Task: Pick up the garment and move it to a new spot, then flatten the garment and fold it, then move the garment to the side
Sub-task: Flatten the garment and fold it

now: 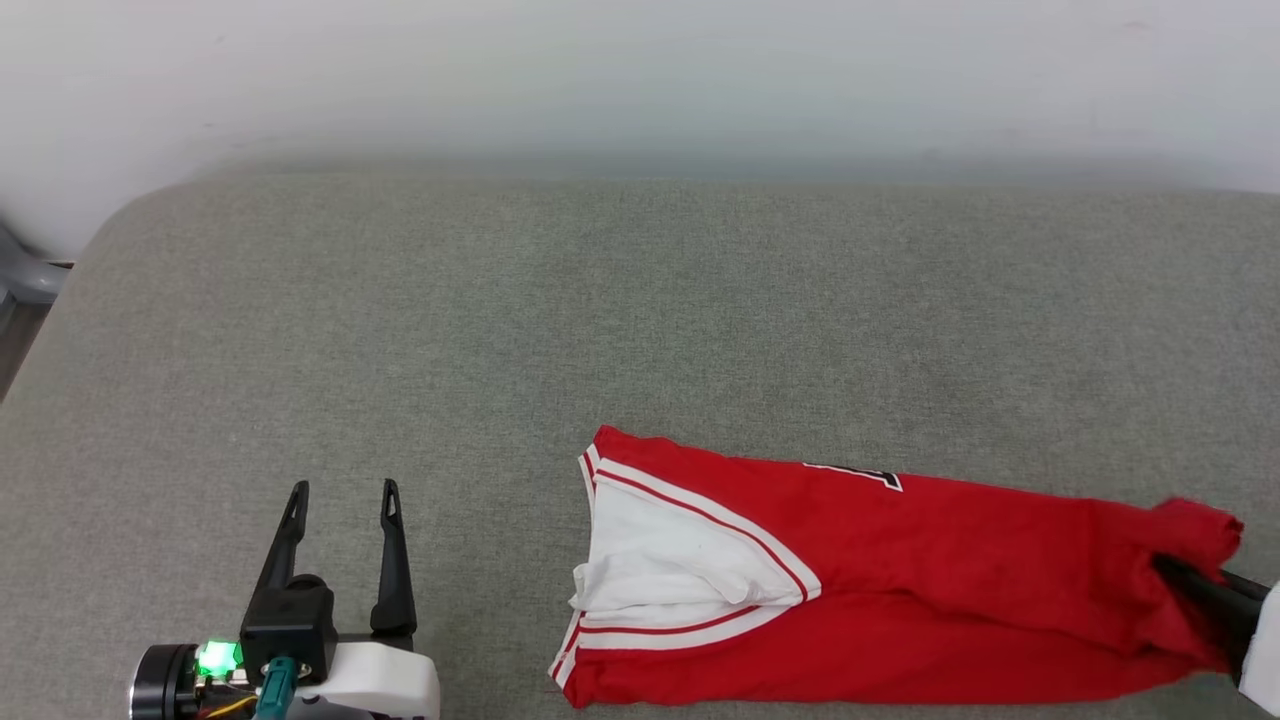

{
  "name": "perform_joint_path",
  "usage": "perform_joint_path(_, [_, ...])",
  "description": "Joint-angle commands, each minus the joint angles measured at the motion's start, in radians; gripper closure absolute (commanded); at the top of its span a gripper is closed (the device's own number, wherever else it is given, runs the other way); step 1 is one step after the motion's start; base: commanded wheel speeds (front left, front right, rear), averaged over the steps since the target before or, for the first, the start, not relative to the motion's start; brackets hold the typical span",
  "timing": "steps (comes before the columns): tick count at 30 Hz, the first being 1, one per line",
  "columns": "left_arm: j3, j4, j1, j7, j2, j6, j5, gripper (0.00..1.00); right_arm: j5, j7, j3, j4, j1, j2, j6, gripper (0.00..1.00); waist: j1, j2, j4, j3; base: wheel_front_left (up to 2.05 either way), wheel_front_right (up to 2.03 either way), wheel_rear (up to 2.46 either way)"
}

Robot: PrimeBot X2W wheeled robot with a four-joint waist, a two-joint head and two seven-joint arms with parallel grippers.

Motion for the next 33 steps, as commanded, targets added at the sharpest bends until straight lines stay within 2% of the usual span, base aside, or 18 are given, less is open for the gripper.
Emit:
perform_joint_path(1, [0.006, 0.0, 0.015, -0.003, -0.002, -0.004, 0.005, 0.0, -0.001, 0.006, -0.009, -0.038, 0.019, -0.001, 0.0, 1.0, 0.0, -0.0001, 0.001, -0.002, 0.0, 0.0, 0.0])
perform_joint_path(8, [0.012, 0.001, 0.01, -0.003, -0.017, -0.021, 0.015, 0.0, -0.034, 0.085, -0.048, -0.246, 0.022, 0.07, 0.0, 1.0, 0.0, -0.0001, 0.003, 0.0, 0.0, 0.0, 0.0])
perform_joint_path(15, [0.011, -0.005, -0.016, -0.003, -0.028, -0.032, 0.027, 0.0, -0.132, 0.197, -0.008, -0.323, -0.069, 0.186, 0.0, 1.0, 0.0, -0.0001, 0.019, 0.023, 0.0, 0.0, 0.0])
perform_joint_path(24, [0.019, -0.004, -0.038, -0.003, -0.039, -0.039, 0.034, 0.0, -0.24, 0.277, 0.174, -0.283, -0.241, 0.328, 0.0, 1.0, 0.0, -0.0001, 0.037, 0.056, 0.0, 0.0, 0.0])
perform_joint_path(29, [0.017, -0.001, -0.052, -0.003, -0.047, -0.045, 0.037, 0.0, -0.269, 0.276, 0.278, -0.19, -0.348, 0.419, 0.0, 1.0, 0.0, -0.0001, 0.044, 0.076, 0.0, 0.0, 0.0])
perform_joint_path(33, [0.013, 0.004, -0.069, -0.003, -0.051, -0.049, 0.04, 0.0, -0.28, 0.279, 0.332, -0.116, -0.396, 0.466, 0.0, 1.0, 0.0, -0.0001, 0.054, 0.088, 0.0, 0.0, 0.0])
